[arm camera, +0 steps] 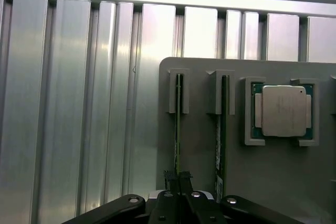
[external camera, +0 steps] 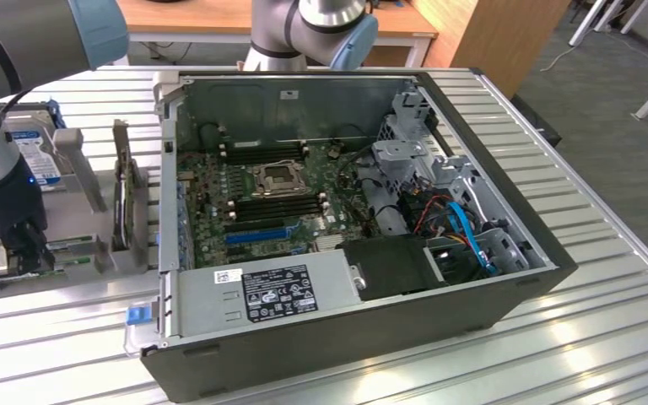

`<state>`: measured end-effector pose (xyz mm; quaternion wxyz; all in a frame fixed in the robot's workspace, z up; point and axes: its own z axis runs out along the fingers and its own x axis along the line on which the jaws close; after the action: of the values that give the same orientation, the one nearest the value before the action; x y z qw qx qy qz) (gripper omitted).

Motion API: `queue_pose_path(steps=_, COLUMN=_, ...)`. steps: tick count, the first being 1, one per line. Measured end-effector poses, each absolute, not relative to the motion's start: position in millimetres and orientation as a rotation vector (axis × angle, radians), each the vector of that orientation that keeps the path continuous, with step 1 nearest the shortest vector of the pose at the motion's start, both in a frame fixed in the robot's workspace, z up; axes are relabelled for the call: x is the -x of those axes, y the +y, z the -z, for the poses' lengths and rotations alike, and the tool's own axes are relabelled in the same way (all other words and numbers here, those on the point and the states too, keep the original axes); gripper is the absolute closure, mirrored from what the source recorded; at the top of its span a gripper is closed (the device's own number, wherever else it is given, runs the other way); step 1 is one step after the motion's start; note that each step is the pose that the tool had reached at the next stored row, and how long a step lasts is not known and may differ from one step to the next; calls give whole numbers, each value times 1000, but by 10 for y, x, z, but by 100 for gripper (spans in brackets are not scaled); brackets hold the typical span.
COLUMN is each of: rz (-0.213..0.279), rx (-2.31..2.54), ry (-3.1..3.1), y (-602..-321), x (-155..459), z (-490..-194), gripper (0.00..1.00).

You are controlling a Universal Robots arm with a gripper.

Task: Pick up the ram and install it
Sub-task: 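Pick up the ram and move it above insertion slot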

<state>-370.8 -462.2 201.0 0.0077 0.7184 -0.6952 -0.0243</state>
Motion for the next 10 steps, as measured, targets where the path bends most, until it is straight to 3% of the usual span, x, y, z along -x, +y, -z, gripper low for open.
queue_pose_path(steps=10, rz=76, rx=-2228, ry=-2192, y=-4622, x=3708, z=-2010, gripper=88)
